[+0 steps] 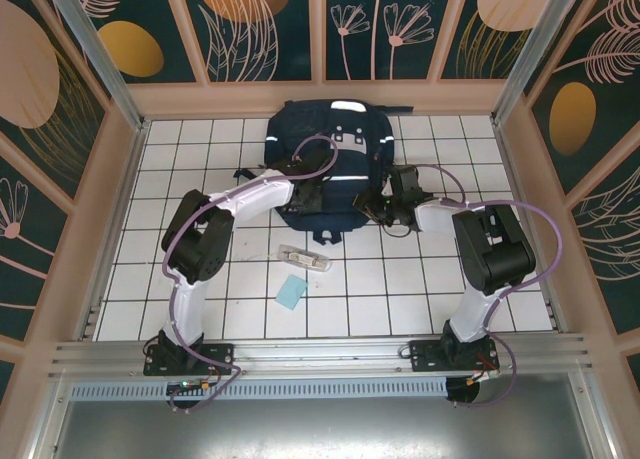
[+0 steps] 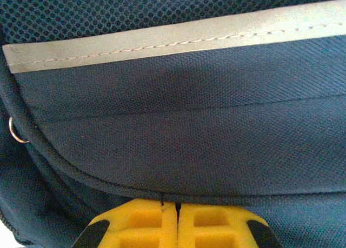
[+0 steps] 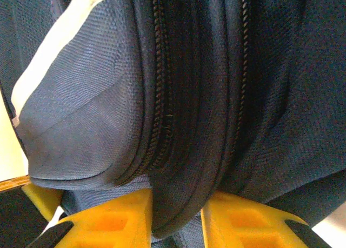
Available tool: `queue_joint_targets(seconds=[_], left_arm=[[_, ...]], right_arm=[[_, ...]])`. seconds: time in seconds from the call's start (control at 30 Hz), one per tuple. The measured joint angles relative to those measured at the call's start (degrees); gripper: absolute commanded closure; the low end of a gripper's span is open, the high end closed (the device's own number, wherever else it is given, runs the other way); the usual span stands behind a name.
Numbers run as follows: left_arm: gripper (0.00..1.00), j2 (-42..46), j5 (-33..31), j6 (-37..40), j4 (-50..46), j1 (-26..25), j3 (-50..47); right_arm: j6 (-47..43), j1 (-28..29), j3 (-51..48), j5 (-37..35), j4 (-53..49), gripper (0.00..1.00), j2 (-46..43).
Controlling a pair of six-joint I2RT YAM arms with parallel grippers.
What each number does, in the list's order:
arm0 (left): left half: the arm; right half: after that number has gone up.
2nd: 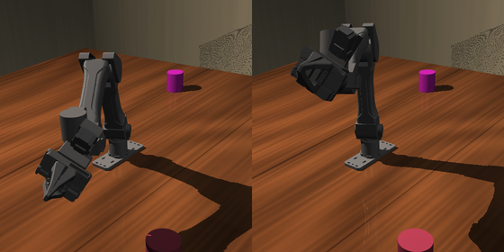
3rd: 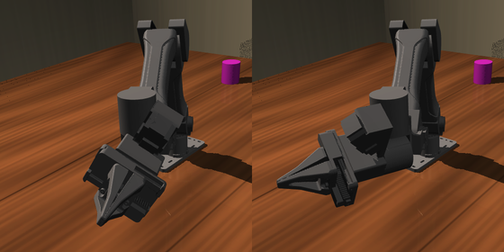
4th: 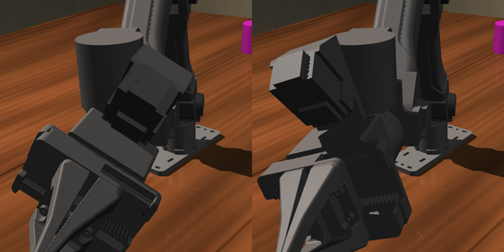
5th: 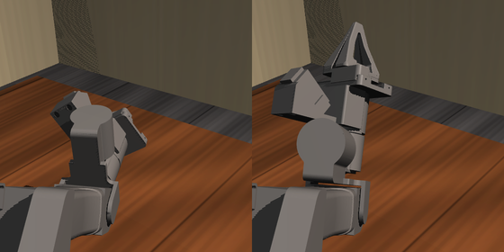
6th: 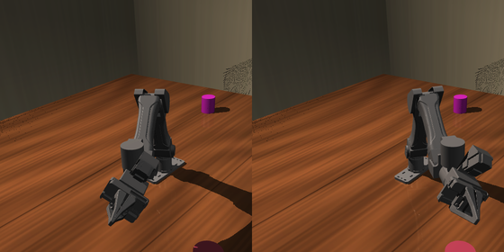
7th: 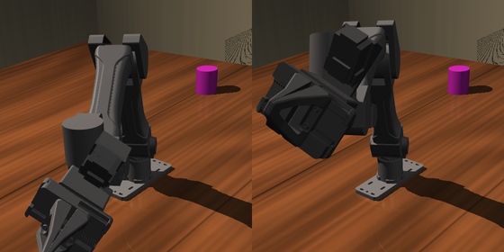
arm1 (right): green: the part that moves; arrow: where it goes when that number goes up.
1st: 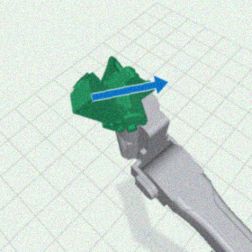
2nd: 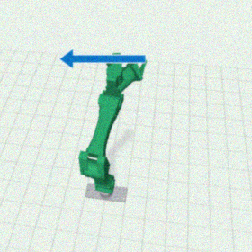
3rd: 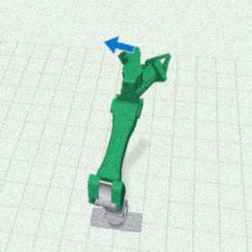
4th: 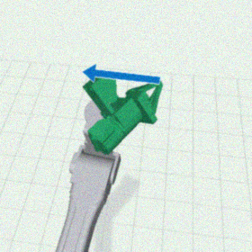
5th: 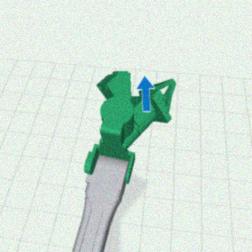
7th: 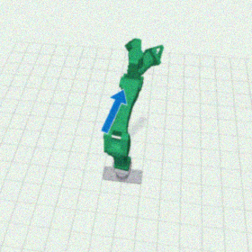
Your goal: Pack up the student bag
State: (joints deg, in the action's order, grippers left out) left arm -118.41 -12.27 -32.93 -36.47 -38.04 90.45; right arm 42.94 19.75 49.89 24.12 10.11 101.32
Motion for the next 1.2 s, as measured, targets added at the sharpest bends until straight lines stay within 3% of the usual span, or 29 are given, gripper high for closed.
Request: queue_joint_targets(seconds=[0.1, 0.2, 0.37, 0.43, 0.53, 0.73, 0.97, 1.07, 1.13, 1.2], left_arm=[[1.00, 1.2, 2.3, 1.8, 0.2, 0.3, -0.3], [1.00, 3.7, 8.6, 3.4, 1.2, 0.8, -1.2], [1.00, 7.1, 21.5, 3.7, 5.5, 1.3, -1.9], [1.00, 7.7, 27.2, 2.4, 8.2, 1.5, -2.5], [1.00, 7.7, 34.3, -0.3, 12.5, 1.5, -3.2], [1.00, 7.7, 41.3, -6.0, 20.0, 1.4, -3.3], [1.00, 7.7, 43.0, -9.7, 24.3, 1.5, -3.3], [1.00, 7.8, 43.4, -10.8, 25.7, 1.5, -3.8], [1.00, 8.2, 43.6, -11.4, 26.9, 1.5, -5.2], [1.00, 9.0, 43.6, -11.6, 27.4, 1.4, -7.3]], right_arm=[[-0.7, -1.2, 0.1, 0.4, -0.4, 0.71, 0.0], [-1.2, -4.0, 0.6, 0.4, -1.7, 0.68, 0.0], [-2.5, -7.9, 0.9, 0.0, -6.2, 0.47, -3.8], [-2.3, -8.3, 0.9, 0.2, -9.0, 0.33, -8.1], [-1.4, -8.1, 0.8, 1.5, -11.4, 0.21, -15.8], [6.6, -5.4, -3.9, 4.4, -8.2, 0.19, -29.3], [14.7, -1.5, -9.7, 4.5, -2.6, 0.21, -25.6], [17.2, -1.5, -10.6, 4.1, 2.2, 0.31, -21.5], [18.8, -1.5, -10.6, 3.8, 6.2, 0.59, -18.4], [20.3, -1.5, -10.6, 4.0, 10.3, 1.00, -15.4]])
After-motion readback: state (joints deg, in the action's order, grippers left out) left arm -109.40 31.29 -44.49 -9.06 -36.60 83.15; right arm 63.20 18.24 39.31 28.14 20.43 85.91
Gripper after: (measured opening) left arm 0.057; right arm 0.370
